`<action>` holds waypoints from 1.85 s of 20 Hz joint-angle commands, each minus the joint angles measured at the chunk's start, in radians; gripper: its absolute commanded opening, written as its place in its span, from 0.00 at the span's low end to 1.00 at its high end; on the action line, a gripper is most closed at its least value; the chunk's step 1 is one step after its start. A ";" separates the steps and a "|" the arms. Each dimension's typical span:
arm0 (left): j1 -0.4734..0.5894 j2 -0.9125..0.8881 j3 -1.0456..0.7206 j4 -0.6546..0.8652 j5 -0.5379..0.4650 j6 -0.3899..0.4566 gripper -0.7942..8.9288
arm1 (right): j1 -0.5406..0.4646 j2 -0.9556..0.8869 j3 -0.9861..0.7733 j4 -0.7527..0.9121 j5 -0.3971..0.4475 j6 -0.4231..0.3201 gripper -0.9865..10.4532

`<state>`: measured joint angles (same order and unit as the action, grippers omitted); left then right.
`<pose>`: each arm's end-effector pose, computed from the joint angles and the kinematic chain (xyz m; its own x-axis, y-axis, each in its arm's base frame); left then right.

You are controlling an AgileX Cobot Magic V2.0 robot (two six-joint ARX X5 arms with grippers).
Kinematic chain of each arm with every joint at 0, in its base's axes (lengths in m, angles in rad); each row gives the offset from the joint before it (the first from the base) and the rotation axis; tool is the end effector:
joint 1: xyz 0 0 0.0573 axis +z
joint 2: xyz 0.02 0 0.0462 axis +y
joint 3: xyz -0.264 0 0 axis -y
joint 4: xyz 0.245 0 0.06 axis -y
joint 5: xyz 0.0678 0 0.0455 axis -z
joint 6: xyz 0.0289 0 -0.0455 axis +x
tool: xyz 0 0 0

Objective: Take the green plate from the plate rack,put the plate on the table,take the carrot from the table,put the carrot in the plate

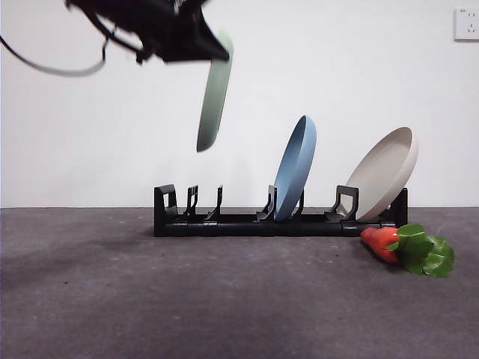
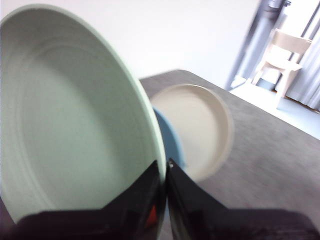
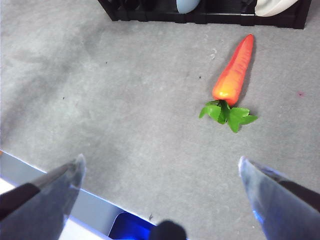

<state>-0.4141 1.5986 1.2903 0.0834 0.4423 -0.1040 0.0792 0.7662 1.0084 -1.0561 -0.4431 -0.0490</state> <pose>0.3343 -0.1604 0.3293 0.6343 -0.7463 -0.2015 0.7204 0.6653 -0.1961 0.1164 0.0217 0.3353 0.5845 0.4765 -0.6568 -0.4000 0.8734 0.2777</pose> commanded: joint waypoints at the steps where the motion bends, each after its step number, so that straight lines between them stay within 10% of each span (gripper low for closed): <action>1: -0.046 -0.124 0.008 -0.200 0.008 0.122 0.07 | 0.002 0.000 0.004 0.000 -0.001 -0.001 0.64; 7: -0.296 -0.251 0.007 -0.744 -0.349 0.446 0.07 | 0.002 0.000 0.004 0.000 -0.001 0.000 0.64; 17: -0.540 0.061 0.006 -0.774 -0.672 0.479 0.08 | 0.002 0.000 0.004 0.000 -0.001 0.007 0.64; 29: -0.567 0.313 0.006 -0.636 -0.690 0.470 0.07 | 0.002 0.068 0.004 0.031 0.005 0.006 0.64; 33: -0.567 0.323 0.006 -0.656 -0.536 0.436 0.08 | 0.002 0.150 0.004 0.097 0.058 0.008 0.64; 37: -0.566 0.323 0.006 -0.665 -0.518 0.383 0.37 | 0.002 0.266 0.004 0.117 0.083 0.007 0.64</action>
<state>-0.9779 1.9064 1.3071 -0.5846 -0.0826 0.3031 0.0792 1.0328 1.0100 -0.9424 -0.3630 -0.0452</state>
